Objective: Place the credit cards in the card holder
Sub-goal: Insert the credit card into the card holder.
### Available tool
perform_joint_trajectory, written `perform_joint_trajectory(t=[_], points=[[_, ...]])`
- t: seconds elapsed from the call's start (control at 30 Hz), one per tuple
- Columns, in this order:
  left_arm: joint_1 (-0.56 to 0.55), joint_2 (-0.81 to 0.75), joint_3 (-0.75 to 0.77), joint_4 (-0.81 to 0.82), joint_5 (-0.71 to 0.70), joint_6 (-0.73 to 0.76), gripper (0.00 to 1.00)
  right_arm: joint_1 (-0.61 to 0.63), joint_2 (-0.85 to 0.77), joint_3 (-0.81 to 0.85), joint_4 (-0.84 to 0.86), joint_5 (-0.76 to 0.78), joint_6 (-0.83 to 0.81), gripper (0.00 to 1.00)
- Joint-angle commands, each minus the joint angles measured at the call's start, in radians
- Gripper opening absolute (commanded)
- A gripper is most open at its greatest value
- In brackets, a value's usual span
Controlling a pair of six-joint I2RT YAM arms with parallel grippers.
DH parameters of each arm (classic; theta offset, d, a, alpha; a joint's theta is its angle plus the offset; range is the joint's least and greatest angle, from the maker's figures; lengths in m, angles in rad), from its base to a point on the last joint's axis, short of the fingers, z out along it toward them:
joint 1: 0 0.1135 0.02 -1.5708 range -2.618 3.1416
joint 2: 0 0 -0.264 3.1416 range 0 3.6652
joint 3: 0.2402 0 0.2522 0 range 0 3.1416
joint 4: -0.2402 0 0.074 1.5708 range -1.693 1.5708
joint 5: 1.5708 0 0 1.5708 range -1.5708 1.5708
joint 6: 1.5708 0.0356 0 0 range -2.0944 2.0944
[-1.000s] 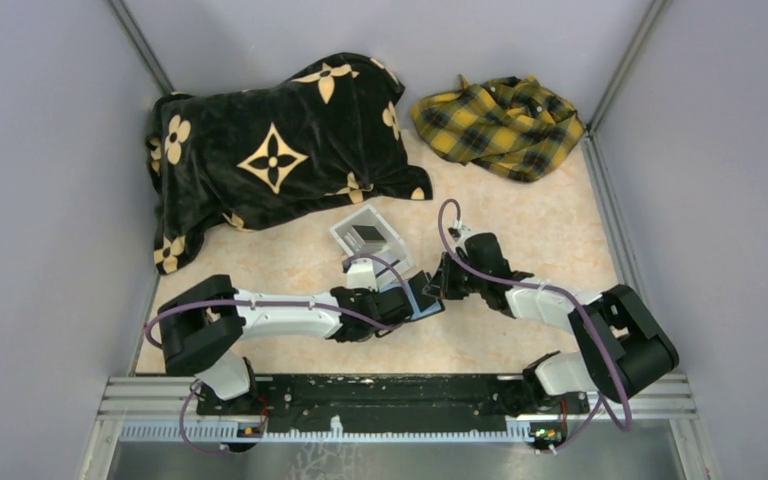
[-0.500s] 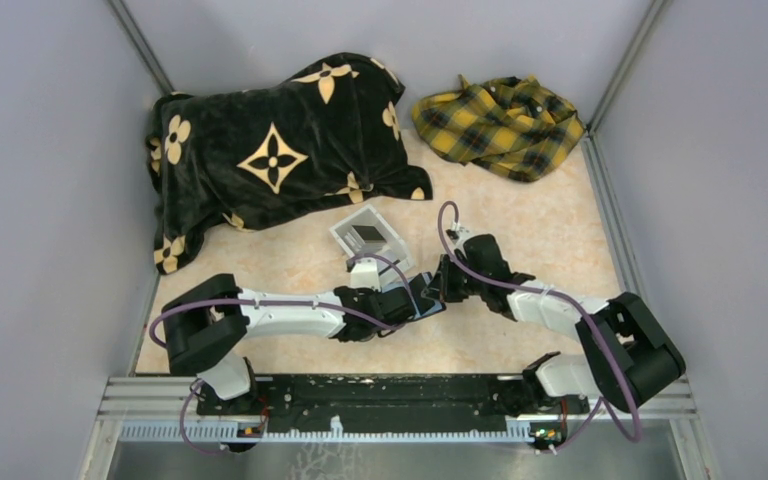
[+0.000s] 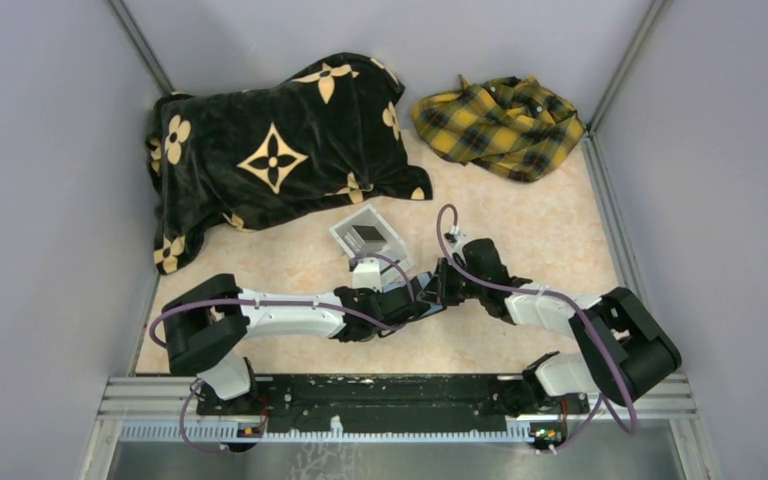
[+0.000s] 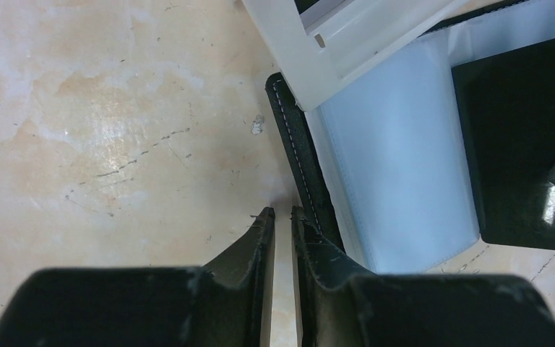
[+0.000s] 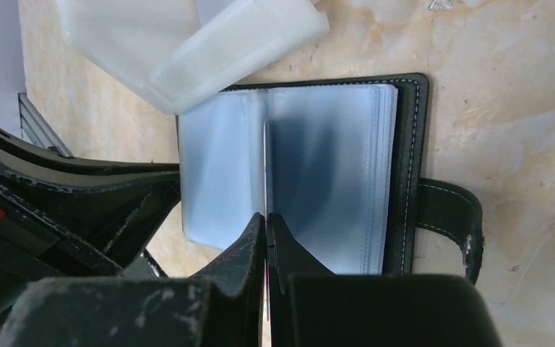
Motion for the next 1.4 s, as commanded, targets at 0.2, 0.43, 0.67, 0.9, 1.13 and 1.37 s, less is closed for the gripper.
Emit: perform_joint_trajectory(t=[0.2,0.43,0.67,0.9,1.13,1.37], points=[[0.006,0.071,-0.108,0.085,0.163,0.028,0.2,0.009,0.07,-0.046,0.22,-0.092,0.071,0.0],[0.009,0.079,-0.119,0.091,0.172,0.041,0.2,0.01,0.109,-0.067,0.299,-0.108,0.097,0.0],[0.014,0.073,-0.136,0.093,0.175,0.039,0.2,0.009,0.147,-0.075,0.324,-0.101,0.091,0.0],[0.016,0.104,-0.128,0.079,0.185,0.043,0.2,0.007,0.142,-0.072,0.27,-0.024,0.033,0.0],[0.016,0.125,-0.118,0.07,0.193,0.057,0.2,-0.002,0.155,-0.041,0.236,0.03,-0.011,0.0],[0.017,0.129,-0.123,0.066,0.199,0.057,0.2,-0.007,0.169,-0.025,0.231,0.063,-0.02,0.0]])
